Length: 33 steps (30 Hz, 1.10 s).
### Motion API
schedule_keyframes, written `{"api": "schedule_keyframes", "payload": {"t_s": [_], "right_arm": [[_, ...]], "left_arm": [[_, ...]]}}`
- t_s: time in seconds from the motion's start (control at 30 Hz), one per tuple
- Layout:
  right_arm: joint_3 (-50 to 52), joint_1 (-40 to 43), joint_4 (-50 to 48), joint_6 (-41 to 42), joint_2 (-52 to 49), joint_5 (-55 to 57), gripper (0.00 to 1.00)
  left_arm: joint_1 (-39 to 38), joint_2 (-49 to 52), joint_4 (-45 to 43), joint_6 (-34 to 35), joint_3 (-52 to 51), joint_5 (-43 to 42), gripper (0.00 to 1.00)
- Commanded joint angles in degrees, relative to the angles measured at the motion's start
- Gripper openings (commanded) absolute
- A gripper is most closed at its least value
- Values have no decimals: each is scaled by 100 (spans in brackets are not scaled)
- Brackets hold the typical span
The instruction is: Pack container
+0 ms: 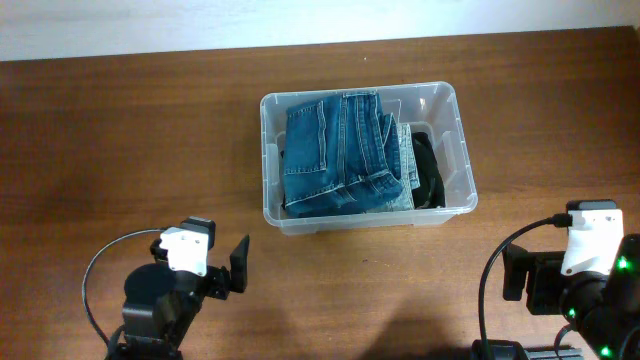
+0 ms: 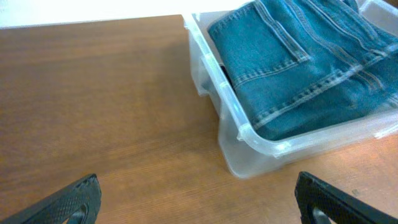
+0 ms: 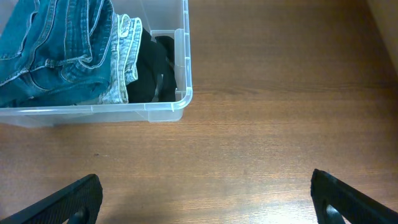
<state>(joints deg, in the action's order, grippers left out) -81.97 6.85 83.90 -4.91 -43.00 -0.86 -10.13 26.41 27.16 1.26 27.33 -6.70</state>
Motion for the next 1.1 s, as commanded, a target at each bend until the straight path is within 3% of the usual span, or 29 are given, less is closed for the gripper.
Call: {"api": "schedule_keyframes", "payload": {"t_s": [0.0,0.17,0.37,0.6,1.07], "right_arm": [[-59,-46,-15,7,37,70,98],[-59,-46,-15,7,37,70,98],[-59,-46,-15,7,37,70,98],[-59,-46,-15,7,37,70,98],[-59,-46,-15,7,37,70,98]], "left_arm": [[136,-282,-339,-92,-343,160,99],[291,-892,-990,-92,-1025,157,99],[573,-1823,-1064,-92,-1703,129,99],[1051,-2608,-1130,-699,-2155,-697,99],[1106,-2614,-2284,-866,-2623,-750,99]]}}
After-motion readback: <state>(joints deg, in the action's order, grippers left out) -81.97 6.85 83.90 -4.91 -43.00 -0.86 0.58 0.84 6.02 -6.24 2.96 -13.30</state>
